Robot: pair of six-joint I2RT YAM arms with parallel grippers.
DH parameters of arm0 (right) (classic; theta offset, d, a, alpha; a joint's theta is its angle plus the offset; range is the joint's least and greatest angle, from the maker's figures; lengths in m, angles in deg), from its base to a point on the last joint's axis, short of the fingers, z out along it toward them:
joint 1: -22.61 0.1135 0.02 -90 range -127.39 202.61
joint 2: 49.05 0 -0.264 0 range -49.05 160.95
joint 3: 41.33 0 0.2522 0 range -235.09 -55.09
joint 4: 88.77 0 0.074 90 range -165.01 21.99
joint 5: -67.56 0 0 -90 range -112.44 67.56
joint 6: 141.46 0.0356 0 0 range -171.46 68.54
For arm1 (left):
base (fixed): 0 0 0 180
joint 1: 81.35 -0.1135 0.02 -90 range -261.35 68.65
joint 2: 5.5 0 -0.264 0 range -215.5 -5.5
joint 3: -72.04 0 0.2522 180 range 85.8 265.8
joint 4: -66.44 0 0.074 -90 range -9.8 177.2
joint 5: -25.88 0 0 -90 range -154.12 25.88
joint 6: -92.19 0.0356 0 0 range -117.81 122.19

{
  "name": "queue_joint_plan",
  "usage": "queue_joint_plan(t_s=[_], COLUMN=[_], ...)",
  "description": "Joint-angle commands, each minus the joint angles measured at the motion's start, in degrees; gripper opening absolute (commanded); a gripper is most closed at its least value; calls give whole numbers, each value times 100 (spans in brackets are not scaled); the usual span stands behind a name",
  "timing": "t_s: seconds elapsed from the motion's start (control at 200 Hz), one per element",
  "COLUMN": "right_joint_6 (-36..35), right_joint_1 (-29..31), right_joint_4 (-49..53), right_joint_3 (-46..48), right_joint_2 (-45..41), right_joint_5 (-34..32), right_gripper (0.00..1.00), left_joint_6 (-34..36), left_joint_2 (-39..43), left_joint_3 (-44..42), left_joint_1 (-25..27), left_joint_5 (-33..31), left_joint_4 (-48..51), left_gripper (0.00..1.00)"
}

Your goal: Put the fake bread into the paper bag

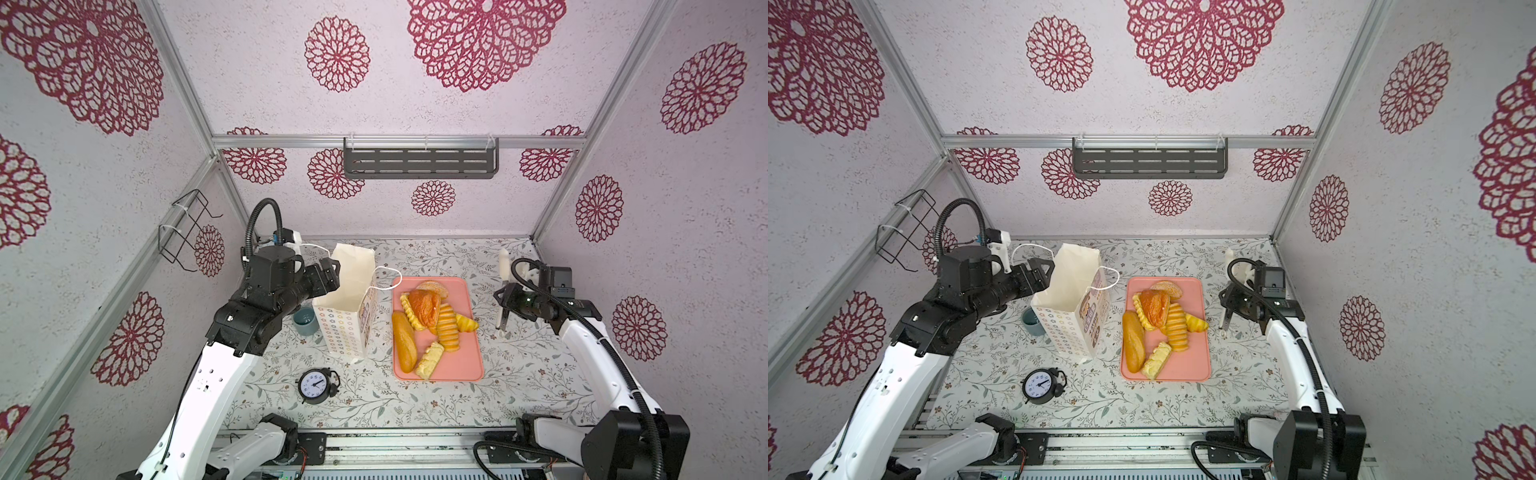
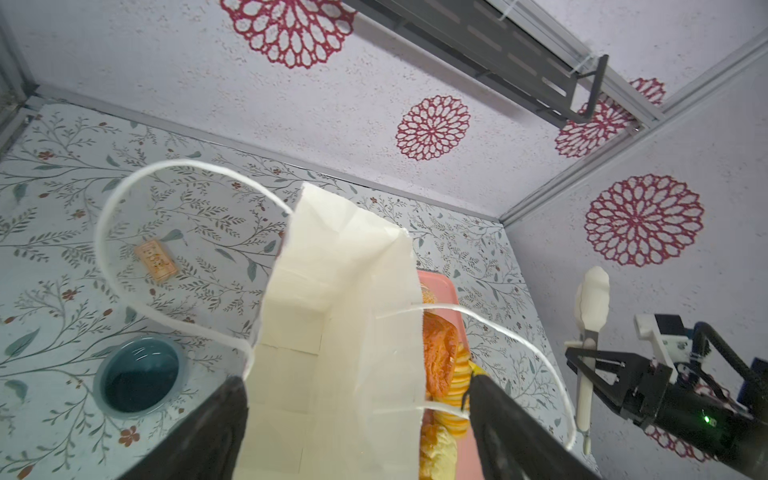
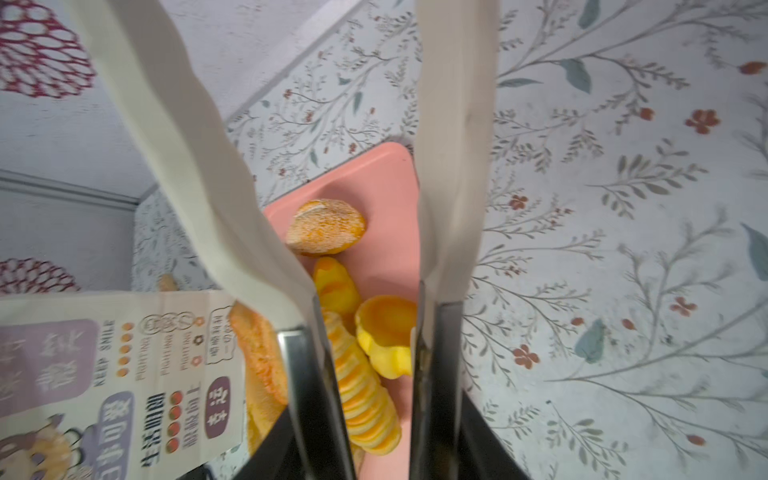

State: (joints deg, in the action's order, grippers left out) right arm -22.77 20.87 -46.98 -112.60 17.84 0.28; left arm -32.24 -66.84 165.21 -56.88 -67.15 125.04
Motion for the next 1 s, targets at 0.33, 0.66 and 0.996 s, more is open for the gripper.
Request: queue_joint_plan(t_s=[0.33,0.66,0.996], right_joint_6=[1732,2477,3082], right_joint_1=[-29,-28,-20], right_joint_4=[-1862,-2705,-3357], right_joint_3=[-295,21,298], right_joint_2=[-95,-216,-378], right_joint_5=[1710,1830,1735], right_gripper=[50,54,51], left_joint_6=[210,3,-291], left_joint_2=[-1194,-2771,-3534], left_joint_3=[730,1312,1586], left_joint_1=[1915,2787,3002], left_joint_5=[-4,663,1194], left_joint_4=[-890,-1816,-2394], left_gripper=[67,56,46])
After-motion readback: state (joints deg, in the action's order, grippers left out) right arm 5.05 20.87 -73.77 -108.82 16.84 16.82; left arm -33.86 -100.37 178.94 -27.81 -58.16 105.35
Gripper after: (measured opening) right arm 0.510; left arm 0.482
